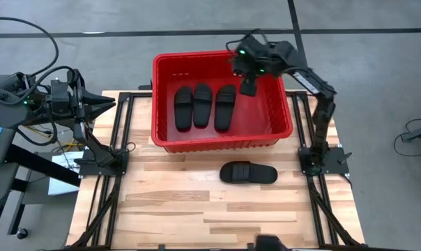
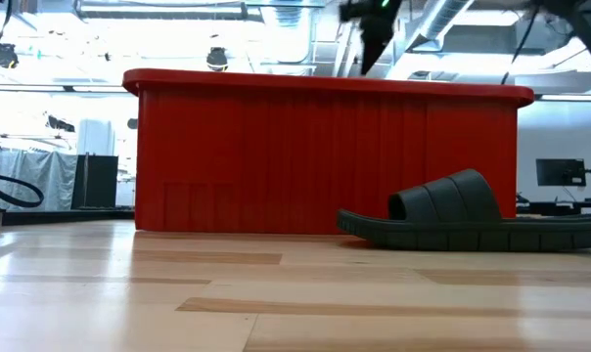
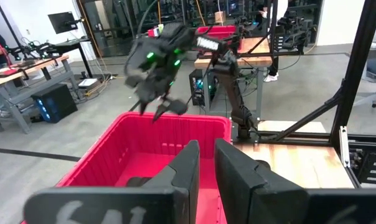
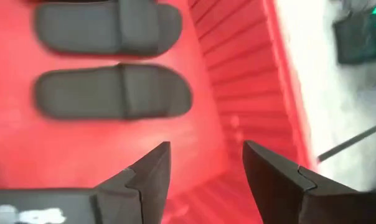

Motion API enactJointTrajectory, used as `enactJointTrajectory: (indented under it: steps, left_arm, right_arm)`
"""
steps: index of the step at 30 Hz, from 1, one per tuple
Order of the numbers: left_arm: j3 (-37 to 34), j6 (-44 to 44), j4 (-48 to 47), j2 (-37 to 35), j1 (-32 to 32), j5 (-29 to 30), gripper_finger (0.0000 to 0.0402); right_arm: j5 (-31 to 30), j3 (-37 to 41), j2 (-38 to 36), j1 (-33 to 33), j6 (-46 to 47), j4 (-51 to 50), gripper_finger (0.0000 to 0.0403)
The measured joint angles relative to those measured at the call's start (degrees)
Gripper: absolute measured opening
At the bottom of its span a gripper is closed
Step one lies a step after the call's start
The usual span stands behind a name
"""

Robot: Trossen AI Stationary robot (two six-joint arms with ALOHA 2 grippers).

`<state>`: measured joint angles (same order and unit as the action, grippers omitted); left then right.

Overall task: Pick and place slides into bin
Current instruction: Put the black slide into the red bin

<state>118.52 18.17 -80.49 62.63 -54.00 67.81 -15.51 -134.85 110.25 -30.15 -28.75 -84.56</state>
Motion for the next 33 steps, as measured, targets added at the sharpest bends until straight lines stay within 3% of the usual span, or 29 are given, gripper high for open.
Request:
enactJointTrajectory:
  steps: [3,15,24,33]
  left_arm:
    - [0.0,-0.01,-0.02,0.0,0.0,0.0,0.0041]
    - [0.01,-2.58,-0.09,-0.04,0.02,0.04,0.0041]
    - [0.02,-2.6,-0.1,-0.04,0.0,0.04,0.0041]
    - [0.02,-2.59,-0.08,-0.05,0.01,0.04,0.0041]
  right_arm:
    - [-0.1,0.02,-3.62,1.67,6.63,-6.0,0.0189]
    - [-2.26,13.87,-20.36,7.29,23.77,-5.44,0.0175]
    - [11.15,29.69,-30.87,10.24,33.54,-5.47,0.0173]
    - [13.43,41.85,-36.52,19.45,45.39,-5.5,0.0161]
